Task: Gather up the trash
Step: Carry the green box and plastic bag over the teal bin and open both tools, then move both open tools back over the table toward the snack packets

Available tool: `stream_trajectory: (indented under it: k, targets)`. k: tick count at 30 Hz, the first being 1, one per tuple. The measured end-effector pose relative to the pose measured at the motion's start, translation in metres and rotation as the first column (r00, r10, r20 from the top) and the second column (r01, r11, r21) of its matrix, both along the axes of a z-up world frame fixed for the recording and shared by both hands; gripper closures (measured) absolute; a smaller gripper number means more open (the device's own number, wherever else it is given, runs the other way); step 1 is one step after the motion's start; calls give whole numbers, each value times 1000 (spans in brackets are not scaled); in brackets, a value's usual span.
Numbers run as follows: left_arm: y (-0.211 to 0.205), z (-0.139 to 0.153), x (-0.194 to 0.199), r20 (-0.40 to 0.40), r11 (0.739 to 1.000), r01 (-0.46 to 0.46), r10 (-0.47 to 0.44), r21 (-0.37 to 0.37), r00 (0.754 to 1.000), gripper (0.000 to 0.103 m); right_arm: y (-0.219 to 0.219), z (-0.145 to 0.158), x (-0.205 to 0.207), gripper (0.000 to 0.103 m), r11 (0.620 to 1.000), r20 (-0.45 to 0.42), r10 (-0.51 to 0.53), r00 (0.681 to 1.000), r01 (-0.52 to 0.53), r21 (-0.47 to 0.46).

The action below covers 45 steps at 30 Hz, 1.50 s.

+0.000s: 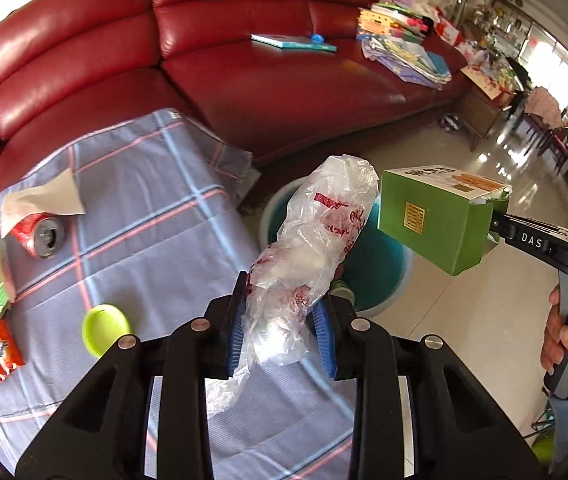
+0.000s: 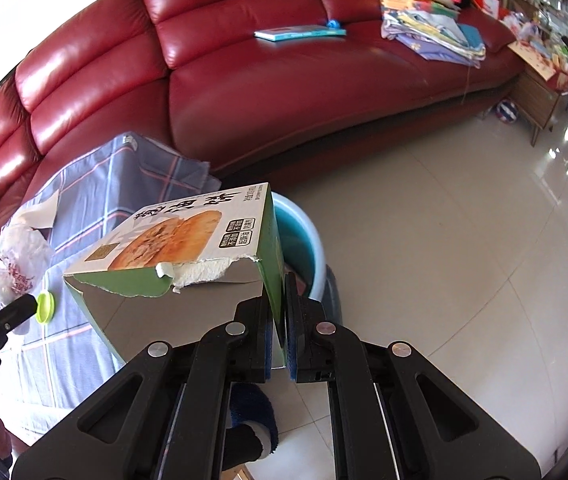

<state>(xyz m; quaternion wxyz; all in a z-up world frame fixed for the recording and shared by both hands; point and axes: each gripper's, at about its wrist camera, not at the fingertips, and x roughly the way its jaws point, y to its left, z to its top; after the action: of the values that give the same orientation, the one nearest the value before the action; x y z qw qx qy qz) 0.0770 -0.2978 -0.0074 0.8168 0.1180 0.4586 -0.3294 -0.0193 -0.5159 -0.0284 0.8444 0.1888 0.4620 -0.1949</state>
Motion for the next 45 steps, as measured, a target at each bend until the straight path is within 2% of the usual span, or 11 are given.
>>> stream_trajectory:
  k: [9, 20, 25, 28, 30, 35, 37, 39, 42, 45]
  targets:
    - [-34, -23, 8, -35, 999, 27, -26, 24, 999, 74, -20, -18, 6, 97, 1000, -21, -16, 1000, 16, 24]
    - [-49, -51, 28, -81, 998, 29, -25, 53, 996, 74, -27, -52, 31, 97, 999, -88, 0, 996, 4, 53]
    - [-54, -60, 38, -95, 998, 31, -25, 57, 995, 74, -27, -69, 45, 90, 996, -136, 35, 990, -24, 82]
    - [-57, -63, 41, -102, 998, 33, -27, 59, 994, 74, -26, -76, 50, 79, 992, -139, 52, 989, -36, 118]
    - [-59, -64, 42, -102, 997, 36, -29, 61, 994, 74, -25, -78, 53, 64, 991, -137, 53, 989, -36, 126]
    - [-65, -67, 45, -105, 997, 41, -35, 61, 994, 73, -25, -75, 54, 39, 992, -123, 47, 991, -32, 120]
    - [-68, -70, 47, -108, 997, 43, -36, 64, 993, 73, -26, -73, 54, 35, 992, -117, 49, 992, -35, 122]
    - [-71, -72, 48, -115, 997, 44, -37, 65, 993, 73, -27, -71, 54, 24, 993, -114, 43, 993, -30, 114]
    - [-76, -76, 48, -117, 996, 49, -41, 71, 992, 73, -29, -67, 53, 13, 995, -110, 32, 993, -21, 98]
    - [-83, -79, 50, -124, 996, 57, -48, 72, 991, 71, -32, -65, 51, 10, 995, -106, 24, 994, -13, 98]
